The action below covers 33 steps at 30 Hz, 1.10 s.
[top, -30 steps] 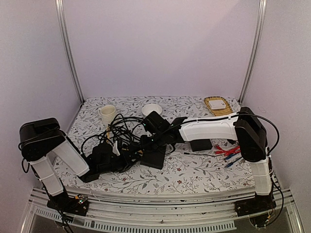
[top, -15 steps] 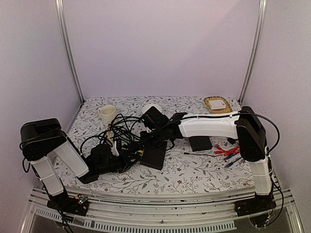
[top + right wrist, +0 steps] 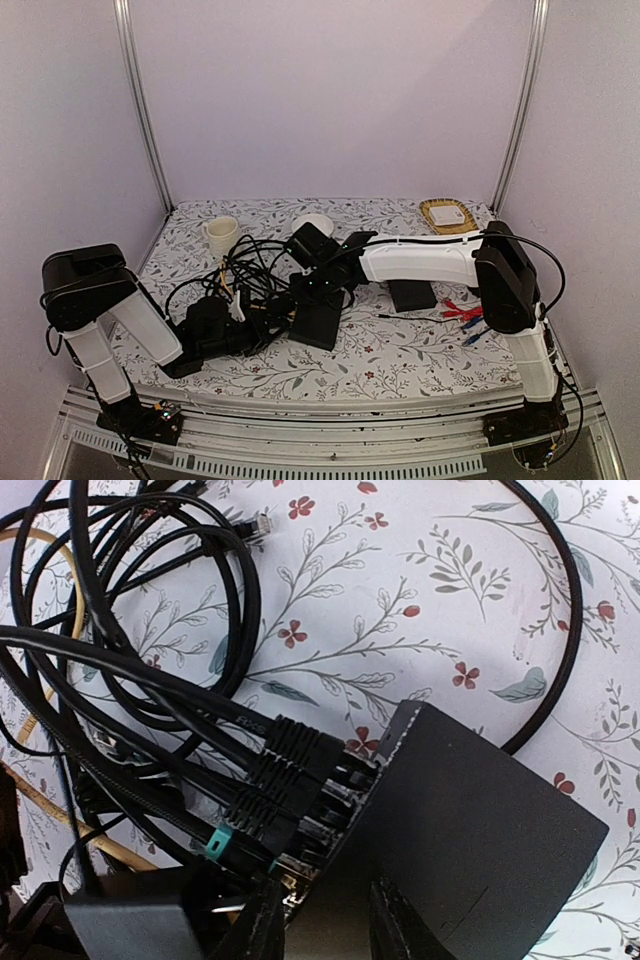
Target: Pull the plug from the switch port
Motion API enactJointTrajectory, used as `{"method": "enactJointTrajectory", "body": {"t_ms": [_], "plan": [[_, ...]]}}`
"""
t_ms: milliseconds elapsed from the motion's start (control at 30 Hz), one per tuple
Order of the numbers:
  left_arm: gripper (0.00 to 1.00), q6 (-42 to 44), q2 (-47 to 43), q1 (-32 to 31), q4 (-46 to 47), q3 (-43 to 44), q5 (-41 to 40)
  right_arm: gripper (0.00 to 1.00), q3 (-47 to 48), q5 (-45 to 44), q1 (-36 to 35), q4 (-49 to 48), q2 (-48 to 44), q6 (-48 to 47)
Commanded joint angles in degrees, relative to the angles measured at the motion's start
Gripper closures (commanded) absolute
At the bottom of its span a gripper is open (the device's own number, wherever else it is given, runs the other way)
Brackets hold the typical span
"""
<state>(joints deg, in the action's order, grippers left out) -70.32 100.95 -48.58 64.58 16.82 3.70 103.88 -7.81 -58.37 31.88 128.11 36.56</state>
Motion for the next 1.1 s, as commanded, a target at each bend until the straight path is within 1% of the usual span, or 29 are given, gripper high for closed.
{"method": "enactJointTrajectory", "body": {"t_ms": [0, 267, 600, 1067], "plan": [[1.0, 2.37, -1.41, 0.78, 0.82, -0.54, 0.54, 0.68, 1.62, -3.38, 0.29, 3.35, 1.55, -2.11], [1.0, 3.08, -2.0, 1.09, 0.23, -0.53, 0.86, 0.68, 1.95, -4.21, 0.27, 4.04, 2.21, -2.92], [1.0, 3.66, -1.3, 1.11, 0.42, 0.0, 1.62, 0.67, 3.05, -0.65, 0.02, 3.34, 3.74, -3.97], [1.0, 4.94, -0.31, 1.64, 1.01, 0.96, 2.91, 0.61, 4.14, 2.54, 0.05, 4.91, 5.38, -5.0]]}}
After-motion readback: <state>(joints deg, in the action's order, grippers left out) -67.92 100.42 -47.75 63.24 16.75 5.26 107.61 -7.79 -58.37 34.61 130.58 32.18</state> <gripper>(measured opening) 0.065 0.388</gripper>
